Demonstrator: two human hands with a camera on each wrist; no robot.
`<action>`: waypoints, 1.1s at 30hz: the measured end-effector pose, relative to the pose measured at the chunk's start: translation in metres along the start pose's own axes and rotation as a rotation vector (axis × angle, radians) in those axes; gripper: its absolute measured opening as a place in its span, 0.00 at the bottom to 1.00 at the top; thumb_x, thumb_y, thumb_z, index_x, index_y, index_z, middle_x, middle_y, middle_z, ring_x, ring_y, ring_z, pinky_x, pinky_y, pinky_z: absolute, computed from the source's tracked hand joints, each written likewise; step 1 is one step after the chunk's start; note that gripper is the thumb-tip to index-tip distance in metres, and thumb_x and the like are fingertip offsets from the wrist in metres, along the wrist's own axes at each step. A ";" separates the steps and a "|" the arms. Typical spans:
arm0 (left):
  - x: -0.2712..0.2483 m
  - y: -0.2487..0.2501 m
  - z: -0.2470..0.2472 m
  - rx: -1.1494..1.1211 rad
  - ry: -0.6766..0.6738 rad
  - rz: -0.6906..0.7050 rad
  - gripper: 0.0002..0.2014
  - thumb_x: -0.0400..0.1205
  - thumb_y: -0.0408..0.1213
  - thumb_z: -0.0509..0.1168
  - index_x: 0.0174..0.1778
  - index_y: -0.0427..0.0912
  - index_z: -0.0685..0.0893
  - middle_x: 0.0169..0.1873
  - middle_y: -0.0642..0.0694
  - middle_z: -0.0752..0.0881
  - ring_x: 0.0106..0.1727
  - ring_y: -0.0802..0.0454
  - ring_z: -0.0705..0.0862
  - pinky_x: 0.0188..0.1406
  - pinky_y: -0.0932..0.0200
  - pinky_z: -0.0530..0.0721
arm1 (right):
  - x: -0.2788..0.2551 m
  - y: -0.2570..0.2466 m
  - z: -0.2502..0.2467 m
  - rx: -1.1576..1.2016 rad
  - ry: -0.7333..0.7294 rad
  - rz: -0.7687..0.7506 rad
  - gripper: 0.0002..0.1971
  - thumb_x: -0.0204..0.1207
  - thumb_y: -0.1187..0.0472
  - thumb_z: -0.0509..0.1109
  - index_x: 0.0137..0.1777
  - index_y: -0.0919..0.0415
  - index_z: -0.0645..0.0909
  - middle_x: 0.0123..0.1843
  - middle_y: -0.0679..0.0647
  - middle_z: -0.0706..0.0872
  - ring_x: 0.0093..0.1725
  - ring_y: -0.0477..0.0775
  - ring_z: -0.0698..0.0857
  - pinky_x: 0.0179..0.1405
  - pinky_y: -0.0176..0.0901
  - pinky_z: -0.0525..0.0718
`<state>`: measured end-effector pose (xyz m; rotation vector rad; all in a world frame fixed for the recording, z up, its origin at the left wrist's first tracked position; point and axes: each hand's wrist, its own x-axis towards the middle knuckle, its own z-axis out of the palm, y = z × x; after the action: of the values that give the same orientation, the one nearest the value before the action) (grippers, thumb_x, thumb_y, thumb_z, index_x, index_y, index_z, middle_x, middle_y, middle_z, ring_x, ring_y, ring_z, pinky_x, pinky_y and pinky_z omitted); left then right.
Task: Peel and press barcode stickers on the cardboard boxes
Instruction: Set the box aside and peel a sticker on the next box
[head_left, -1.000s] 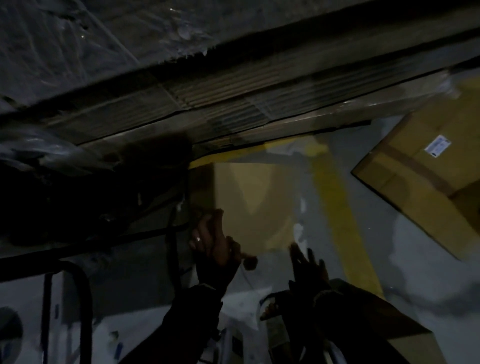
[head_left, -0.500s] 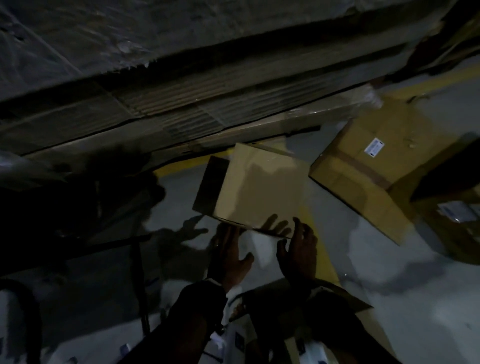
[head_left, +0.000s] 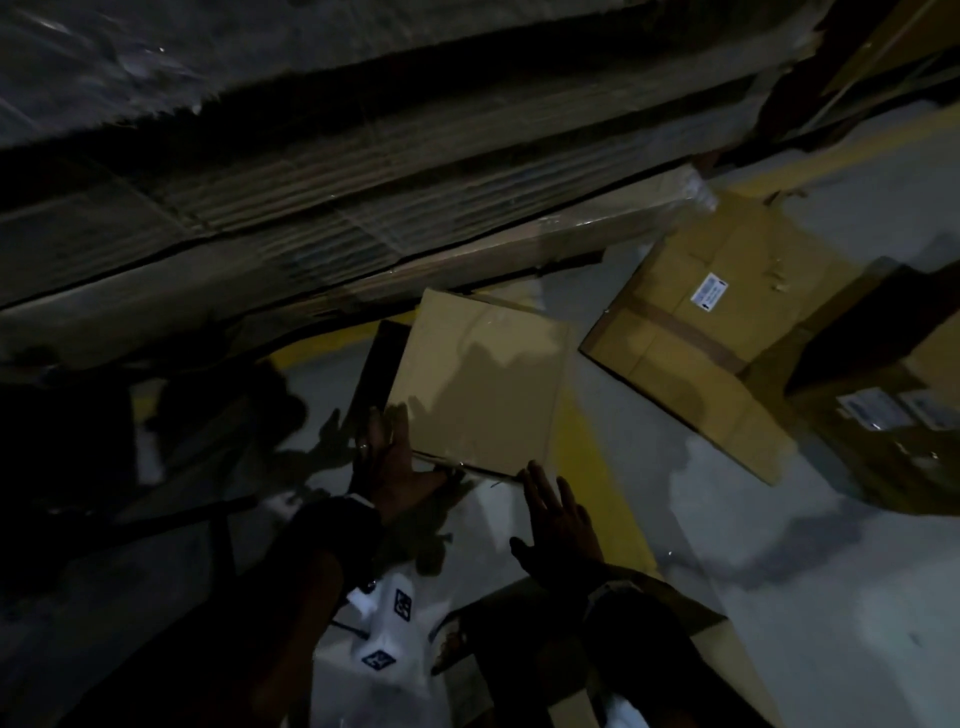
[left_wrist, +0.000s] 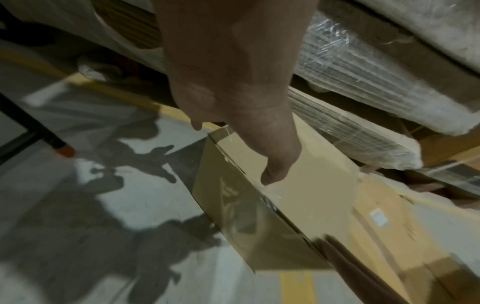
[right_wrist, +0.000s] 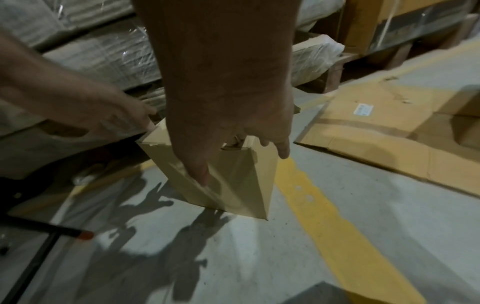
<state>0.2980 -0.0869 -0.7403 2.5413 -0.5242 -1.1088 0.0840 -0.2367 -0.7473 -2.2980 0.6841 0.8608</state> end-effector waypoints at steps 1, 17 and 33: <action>0.005 -0.003 -0.001 -0.002 -0.007 -0.006 0.69 0.56 0.76 0.62 0.89 0.53 0.35 0.88 0.43 0.33 0.89 0.37 0.41 0.86 0.38 0.55 | 0.000 0.001 -0.001 0.002 -0.011 -0.001 0.47 0.89 0.46 0.64 0.90 0.49 0.29 0.89 0.44 0.25 0.90 0.63 0.33 0.87 0.72 0.50; -0.058 0.067 0.048 -0.238 0.267 0.433 0.49 0.72 0.56 0.67 0.90 0.57 0.52 0.82 0.47 0.58 0.78 0.42 0.70 0.70 0.46 0.78 | -0.009 0.027 -0.034 0.399 0.581 0.075 0.26 0.89 0.42 0.52 0.64 0.59 0.85 0.60 0.61 0.86 0.63 0.70 0.85 0.62 0.66 0.84; 0.009 0.074 0.079 -0.588 -0.032 0.263 0.44 0.71 0.56 0.74 0.83 0.67 0.62 0.81 0.50 0.65 0.74 0.50 0.78 0.65 0.49 0.85 | 0.000 0.091 -0.058 0.630 0.798 -0.024 0.42 0.85 0.36 0.57 0.92 0.53 0.44 0.89 0.56 0.63 0.84 0.63 0.71 0.76 0.70 0.78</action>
<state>0.2298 -0.1674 -0.7659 1.8934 -0.4428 -1.0223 0.0499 -0.3385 -0.7423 -1.9831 1.0607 -0.3205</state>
